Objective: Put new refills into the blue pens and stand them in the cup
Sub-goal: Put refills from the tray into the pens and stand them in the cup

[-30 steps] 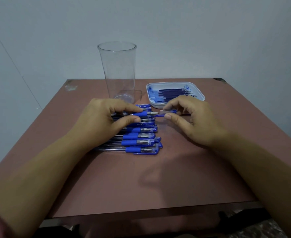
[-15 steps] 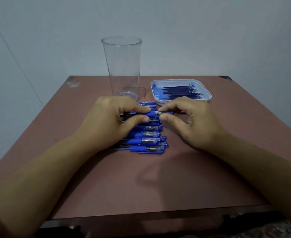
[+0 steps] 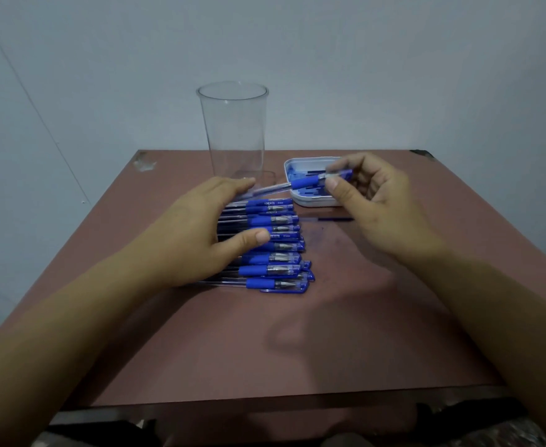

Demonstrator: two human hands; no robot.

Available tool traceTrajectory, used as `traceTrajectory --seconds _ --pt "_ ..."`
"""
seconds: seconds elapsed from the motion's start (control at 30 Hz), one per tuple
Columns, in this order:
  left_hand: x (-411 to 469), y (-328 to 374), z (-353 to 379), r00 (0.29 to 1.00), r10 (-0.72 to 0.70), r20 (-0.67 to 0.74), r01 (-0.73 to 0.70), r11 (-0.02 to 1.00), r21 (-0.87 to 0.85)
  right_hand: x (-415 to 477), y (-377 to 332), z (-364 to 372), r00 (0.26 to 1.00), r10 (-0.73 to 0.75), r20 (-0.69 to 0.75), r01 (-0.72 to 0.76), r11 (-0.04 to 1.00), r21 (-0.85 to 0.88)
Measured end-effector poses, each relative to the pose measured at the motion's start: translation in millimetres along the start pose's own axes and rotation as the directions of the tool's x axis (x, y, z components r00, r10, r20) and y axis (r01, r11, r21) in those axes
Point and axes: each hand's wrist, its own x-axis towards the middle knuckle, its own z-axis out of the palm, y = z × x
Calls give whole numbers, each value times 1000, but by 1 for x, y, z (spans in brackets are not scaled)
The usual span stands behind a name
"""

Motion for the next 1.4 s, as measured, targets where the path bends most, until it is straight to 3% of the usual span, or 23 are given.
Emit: traceTrajectory --seconds 0.3,0.63,0.9,1.0,1.2,1.4 --pt "-43 -10 8 974 -101 201 89 994 69 27 -27 2 993 -106 -59 105 994 -9" --pt "-44 -5 7 970 -125 207 115 991 62 71 -57 19 888 -289 -358 332 941 65" --pt "-44 -4 8 968 -136 209 127 990 55 109 -51 29 858 -283 -429 333 942 44" --pt "-45 -6 8 969 -136 207 127 990 57 118 -47 32 869 -329 -369 333 941 -53" --pt "-44 -5 8 968 -142 207 134 990 51 126 -33 36 924 -376 -64 343 893 -292" --pt "-44 -5 7 964 -150 219 140 988 60 123 -14 34 913 -389 119 398 793 -462"
